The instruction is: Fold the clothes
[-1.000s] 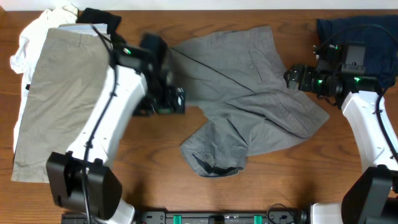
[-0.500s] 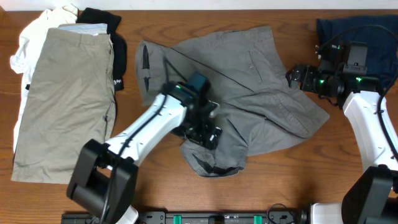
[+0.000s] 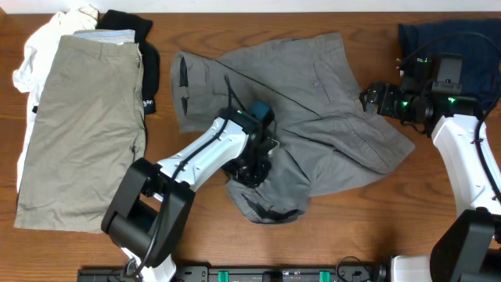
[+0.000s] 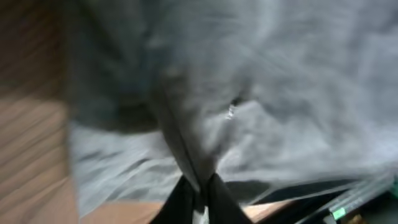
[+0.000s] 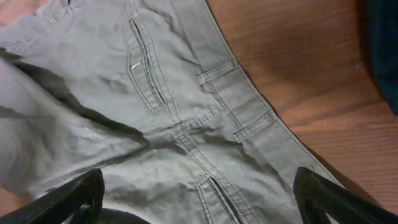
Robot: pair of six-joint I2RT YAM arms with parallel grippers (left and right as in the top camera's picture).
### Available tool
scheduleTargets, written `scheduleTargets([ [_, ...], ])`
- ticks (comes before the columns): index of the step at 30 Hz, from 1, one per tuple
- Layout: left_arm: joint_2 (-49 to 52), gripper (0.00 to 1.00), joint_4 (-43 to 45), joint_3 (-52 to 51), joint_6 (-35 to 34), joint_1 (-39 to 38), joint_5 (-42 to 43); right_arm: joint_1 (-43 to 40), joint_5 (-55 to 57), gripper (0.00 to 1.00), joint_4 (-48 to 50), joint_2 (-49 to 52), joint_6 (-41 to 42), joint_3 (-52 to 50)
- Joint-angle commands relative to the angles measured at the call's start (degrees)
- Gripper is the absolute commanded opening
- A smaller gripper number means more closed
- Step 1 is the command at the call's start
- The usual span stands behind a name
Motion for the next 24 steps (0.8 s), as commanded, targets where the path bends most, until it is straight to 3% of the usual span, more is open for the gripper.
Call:
scheduleTargets([
  [1, -0.72, 0.06, -3.13, 0.66, -4.94, 2.64, -9.57, -0.42, -0.44, 0.95, -0.17, 0.46, 0.0, 0.68],
  [8, -3.06, 0.06, -12.59, 2.99, -13.11, 9.84, -26.53, -0.42, -0.44, 0.95, -0.2, 0.46, -0.02, 0.68],
  [19, -3.26, 0.06, -0.7, 3.02, -13.03, 18.82, -34.69, -0.42, 0.09, 0.94, -0.83, 0.46, -0.5, 0.68],
  [24, -3.26, 0.06, -0.85, 2.99, -13.0, 22.01, -36.94, -0.42, 3.02, 0.91, -2.64, 0.46, -0.61, 0.68],
])
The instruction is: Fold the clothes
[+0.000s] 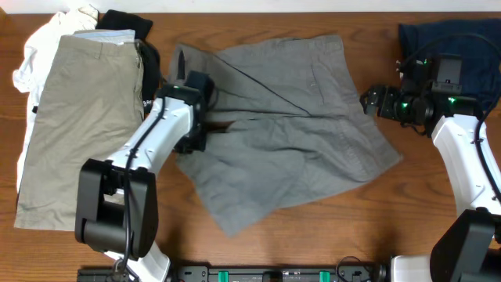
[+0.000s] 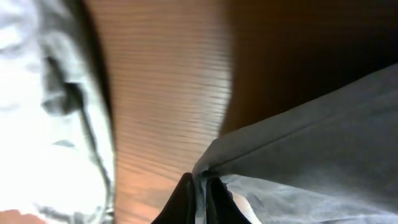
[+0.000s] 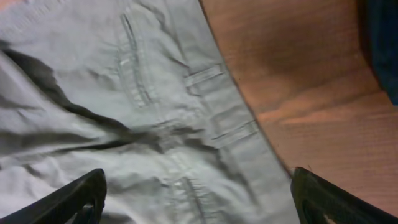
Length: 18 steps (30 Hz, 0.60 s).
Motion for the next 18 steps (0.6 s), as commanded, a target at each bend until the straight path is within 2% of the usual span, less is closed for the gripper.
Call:
scheduleTargets([
  [1, -0.79, 0.06, -1.38, 1.2, -0.94, 2.36, -3.78, -0.37, 2.47, 0.92, -0.96, 0.46, -0.63, 0.68],
  [3, -0.79, 0.06, -2.86, 1.2, -0.96, 3.82, -3.74, -0.37, 2.6, 0.93, -1.33, 0.46, -1.27, 0.68],
  [4, -0.79, 0.23, -3.39, 1.2, -0.98, 4.57, -3.48, -0.37, 2.62, 0.93, -1.49, 0.46, -1.49, 0.68],
  [6, -0.79, 0.89, -3.85, 1.2, -1.46, 5.55, -2.6, -0.37, 2.58, 0.93, -1.53, 0.46, -1.46, 0.68],
  [7, -0.79, 0.98, -3.85, 1.2, -1.44, 5.95, -1.25, -0.37, 2.51, 0.93, -1.53, 0.44, -1.46, 0.68],
  [13, -1.31, 0.98, -5.95, 1.27, -1.88, 6.67, 8.94, -0.37, 0.85, 0.94, -4.92, -1.92, -3.65, 1.36],
  [18, -4.17, 0.98, -9.55, 0.5, -1.86, 6.47, 24.96, -0.33, 0.87, 0.94, -11.45, -3.54, -11.87, 1.55],
])
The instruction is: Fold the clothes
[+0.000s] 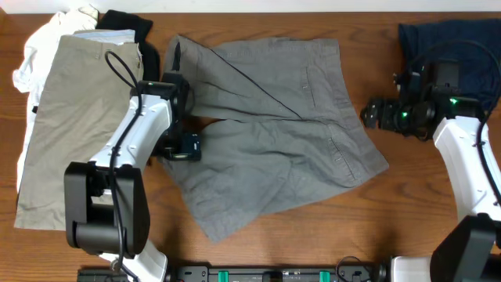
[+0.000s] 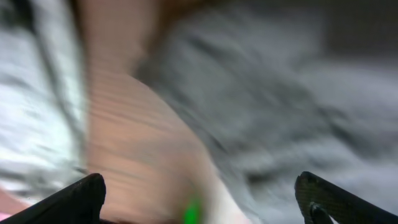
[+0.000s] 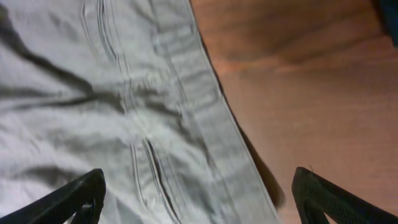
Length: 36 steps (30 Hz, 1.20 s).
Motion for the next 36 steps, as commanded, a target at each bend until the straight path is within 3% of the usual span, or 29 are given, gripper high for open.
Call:
scheduleTargets([
  [1, -4.07, 0.98, -0.46, -0.17, -0.92, -0.42, 14.6, -0.22, -0.92, 0.93, -1.57, -1.6, -8.11, 1.27],
  [6, -6.82, 0.98, 3.82, -3.58, -1.07, -1.77, 20.11, 2.01, -5.14, 0.9, 3.32, 0.79, -15.47, 0.55],
  [9, -7.72, 0.98, 6.21, -5.95, -1.38, -2.86, 21.35, 3.72, -4.74, 0.9, 7.91, 3.54, -15.23, 0.55],
  [13, -7.82, 0.98, 6.1, -8.63, -1.33, -5.03, 21.31, 5.31, -4.7, 0.76, 7.76, 6.6, -11.56, 0.55],
  [17, -9.18, 0.98, 5.68, -10.86, -1.86, -8.09, 21.33, 5.46, -4.68, 0.78, 4.0, 5.79, -8.24, 0.61],
  [24, -19.15, 0.98, 3.78, -14.95, -11.13, -14.58, 21.31, 5.42, -1.62, 0.85, -3.56, 2.01, -3.43, 0.61],
  [30, -27.89, 0.98, 6.58, -23.67, -26.14, -19.43, 15.23, 5.27, -1.2, 0.85, -6.69, 1.77, -2.08, 0.59],
  [36, -28.3, 0.89, 10.25, -31.08, -28.52, -20.52, 14.84, 5.27, -1.29, 0.86, -6.34, 1.77, -2.08, 0.59],
])
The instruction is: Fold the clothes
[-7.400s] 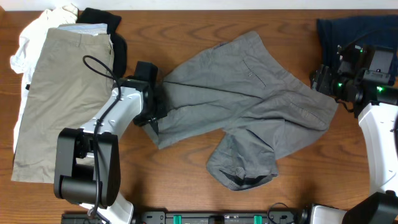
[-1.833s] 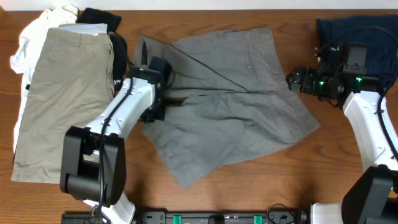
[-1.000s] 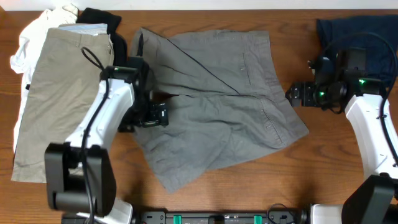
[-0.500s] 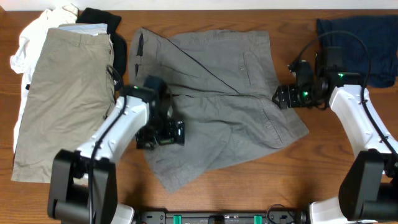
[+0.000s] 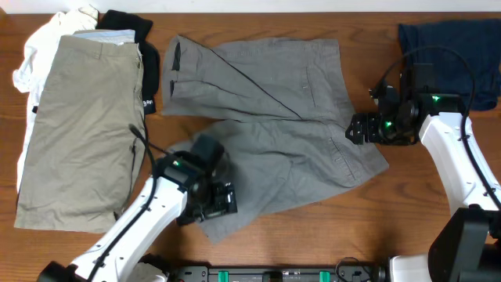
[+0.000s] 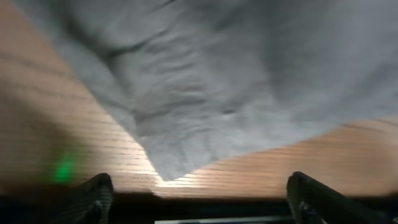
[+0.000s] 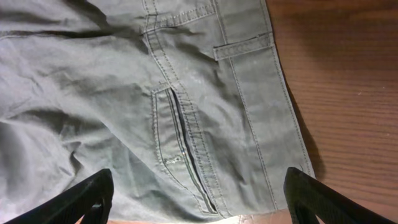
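Grey shorts (image 5: 266, 125) lie spread out in the middle of the wooden table, with one leg pointing toward the front edge. My left gripper (image 5: 216, 202) hovers open over that leg's lower corner. In the left wrist view the grey hem corner (image 6: 168, 162) sits on bare wood ahead of the open left gripper (image 6: 196, 211). My right gripper (image 5: 355, 131) is open at the shorts' right side. The right wrist view shows the right gripper (image 7: 199, 211) empty above a back pocket (image 7: 183, 155) and the waistband (image 7: 261, 99).
Folded khaki shorts (image 5: 82, 117) rest on a white garment (image 5: 31, 47) at the left. A black garment (image 5: 129, 27) lies behind them. A navy garment (image 5: 446, 35) sits at the back right corner. Bare wood (image 5: 376, 227) shows along the front right.
My left gripper has gone from the shorts' left edge to the lower corner of the near leg, still open. My right gripper has come in closer over the waistband and pocket.
My left gripper was shut on fabric in the middle of the crumpled shorts. Then it held the hem out at the left, with the leg spread. Then it stood open beside the flattened shorts. Now it is open over the near corner, and the right gripper has closed in.
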Robot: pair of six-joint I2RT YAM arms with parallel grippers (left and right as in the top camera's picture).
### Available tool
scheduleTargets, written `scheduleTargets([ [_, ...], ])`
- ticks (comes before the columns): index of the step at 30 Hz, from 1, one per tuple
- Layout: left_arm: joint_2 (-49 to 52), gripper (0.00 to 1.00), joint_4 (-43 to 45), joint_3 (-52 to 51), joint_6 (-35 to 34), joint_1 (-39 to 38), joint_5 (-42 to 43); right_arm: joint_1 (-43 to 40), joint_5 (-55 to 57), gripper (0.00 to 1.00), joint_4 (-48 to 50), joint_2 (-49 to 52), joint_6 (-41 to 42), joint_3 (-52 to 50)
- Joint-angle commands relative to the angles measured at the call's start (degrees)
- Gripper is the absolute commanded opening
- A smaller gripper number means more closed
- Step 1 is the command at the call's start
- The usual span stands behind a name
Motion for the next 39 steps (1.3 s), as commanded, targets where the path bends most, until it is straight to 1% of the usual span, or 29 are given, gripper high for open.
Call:
scheduleTargets([
  [1, 0.46, 0.88, 0.79, -2.91, -4.24, -0.24, -1.81, 0.44, 0.17, 0.86, 0.15, -0.74, 0.94, 0.59],
  [3, 0.74, 0.85, 2.01, -4.31, -5.03, -0.24, -1.81, 0.44, 0.17, 0.86, 0.15, -0.74, 0.92, 0.59],
  [4, 0.81, 0.83, 2.89, -5.11, -5.99, -0.24, -1.79, 0.44, 0.2, 0.86, 0.15, -0.74, 0.92, 0.59],
  [6, 0.92, 0.74, 4.76, -6.54, -6.82, -0.24, -1.77, 0.44, 0.2, 0.86, 0.2, -0.74, 0.92, 0.59],
  [8, 0.94, 0.7, 6.82, -7.85, -6.82, -0.24, -1.42, 0.44, 0.2, 0.87, 0.2, -0.74, 0.9, 0.59],
  [10, 0.94, 0.62, 8.13, -8.79, -6.8, -0.24, -1.38, 0.44, 0.2, 0.87, 0.31, -0.74, 0.9, 0.59],
  [12, 0.94, 0.52, 8.98, -9.27, -6.78, -0.24, -1.38, 0.44, 0.2, 0.87, 0.52, -0.74, 0.9, 0.59],
  [13, 0.94, 0.49, 9.27, -9.46, -6.73, -0.24, -1.4, 0.44, 0.2, 0.87, 0.59, -0.74, 0.9, 0.59],
  [16, 1.03, 0.49, 9.84, -9.75, -6.45, -0.24, -1.22, 0.44, 0.2, 0.88, 0.7, -0.74, 0.9, 0.59],
  [19, 2.4, 0.49, 11.98, -9.75, -0.48, -0.24, 2.89, 0.44, 0.2, 0.88, 0.57, -0.74, 0.9, 0.59],
  [22, 5.81, 0.49, 13.11, -9.73, 0.57, -0.22, 3.87, 0.44, 0.2, 0.89, 0.55, -0.74, 0.9, 0.59],
  [23, 7.21, 0.43, 13.31, -9.73, 0.9, -0.22, 4.26, 0.44, 0.2, 0.89, 0.5, -0.74, 0.9, 0.59],
  [24, 8.5, 0.35, 13.49, -9.73, 1.07, -0.22, 4.46, 0.44, 0.2, 0.89, 0.44, -0.74, 0.9, 0.59],
  [25, 9.64, 0.25, 13.49, -9.73, 1.07, -0.22, 4.46, 0.44, 0.2, 0.89, 0.31, -0.74, 0.9, 0.59],
  [26, 10.82, 0.12, 13.44, -9.73, 1.07, -0.22, 4.46, 0.44, 0.2, 0.89, 0.24, -0.74, 0.9, 0.59],
  [27, 11.82, 0.06, 13.44, -9.73, 1.07, -0.2, 4.46, 0.44, 0.22, 0.89, 0.04, -0.74, 0.9, 0.59],
  [31, 12.04, 0.06, 12.7, -9.09, 1.86, 0.04, 4.42, 0.44, 0.24, 0.89, -0.37, -0.74, 0.9, 0.59],
  [37, 10.99, 0.06, 7.58, -1.84, 7.98, 3.98, 4.15, 0.44, 0.66, 0.86, -1.62, -0.74, 1.64, 0.59],
  [39, 10.84, 0.06, 6.03, 1.27, 10.14, 6.12, 2.49, 0.42, 1.75, 0.85, -3.13, -0.74, 3.06, 0.59],
])
